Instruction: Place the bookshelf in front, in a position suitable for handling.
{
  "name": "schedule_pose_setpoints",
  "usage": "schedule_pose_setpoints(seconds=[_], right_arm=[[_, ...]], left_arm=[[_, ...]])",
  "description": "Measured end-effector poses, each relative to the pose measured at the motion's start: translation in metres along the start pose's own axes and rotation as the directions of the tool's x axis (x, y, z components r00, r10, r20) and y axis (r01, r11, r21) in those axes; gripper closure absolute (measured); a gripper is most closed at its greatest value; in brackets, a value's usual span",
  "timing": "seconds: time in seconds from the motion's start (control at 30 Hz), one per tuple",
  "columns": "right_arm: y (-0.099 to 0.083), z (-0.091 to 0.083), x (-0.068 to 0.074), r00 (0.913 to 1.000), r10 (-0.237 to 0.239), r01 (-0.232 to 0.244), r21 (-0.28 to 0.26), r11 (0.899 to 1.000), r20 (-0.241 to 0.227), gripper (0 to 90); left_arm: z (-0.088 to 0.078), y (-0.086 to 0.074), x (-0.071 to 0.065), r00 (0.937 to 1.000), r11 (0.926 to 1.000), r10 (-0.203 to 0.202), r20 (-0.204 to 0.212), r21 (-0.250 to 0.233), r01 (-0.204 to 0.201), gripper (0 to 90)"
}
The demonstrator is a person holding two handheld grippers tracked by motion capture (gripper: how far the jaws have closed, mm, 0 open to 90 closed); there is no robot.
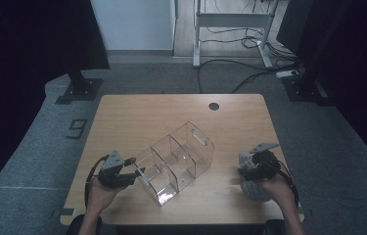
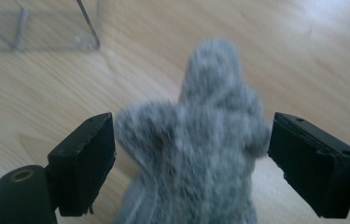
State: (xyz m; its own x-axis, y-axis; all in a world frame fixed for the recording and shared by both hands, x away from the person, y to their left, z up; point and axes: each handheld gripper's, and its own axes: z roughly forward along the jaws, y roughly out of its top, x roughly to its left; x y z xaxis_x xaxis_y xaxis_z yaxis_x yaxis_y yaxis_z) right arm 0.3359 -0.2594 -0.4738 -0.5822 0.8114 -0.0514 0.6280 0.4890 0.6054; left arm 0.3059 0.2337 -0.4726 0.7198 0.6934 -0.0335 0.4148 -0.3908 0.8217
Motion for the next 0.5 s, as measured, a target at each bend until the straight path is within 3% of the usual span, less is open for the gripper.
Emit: schedule_pose_setpoints(seconds=[0.5], right_arm=[[-0.025, 0.023, -0.011, 0.9986, 0.053, -0.053, 0.069, 0.996, -0.003, 37.2]], left_arm=[[-0.003, -0.005, -0.004, 0.9993, 0.9992, -0.037, 0.000, -0.014, 0.037, 43.2]])
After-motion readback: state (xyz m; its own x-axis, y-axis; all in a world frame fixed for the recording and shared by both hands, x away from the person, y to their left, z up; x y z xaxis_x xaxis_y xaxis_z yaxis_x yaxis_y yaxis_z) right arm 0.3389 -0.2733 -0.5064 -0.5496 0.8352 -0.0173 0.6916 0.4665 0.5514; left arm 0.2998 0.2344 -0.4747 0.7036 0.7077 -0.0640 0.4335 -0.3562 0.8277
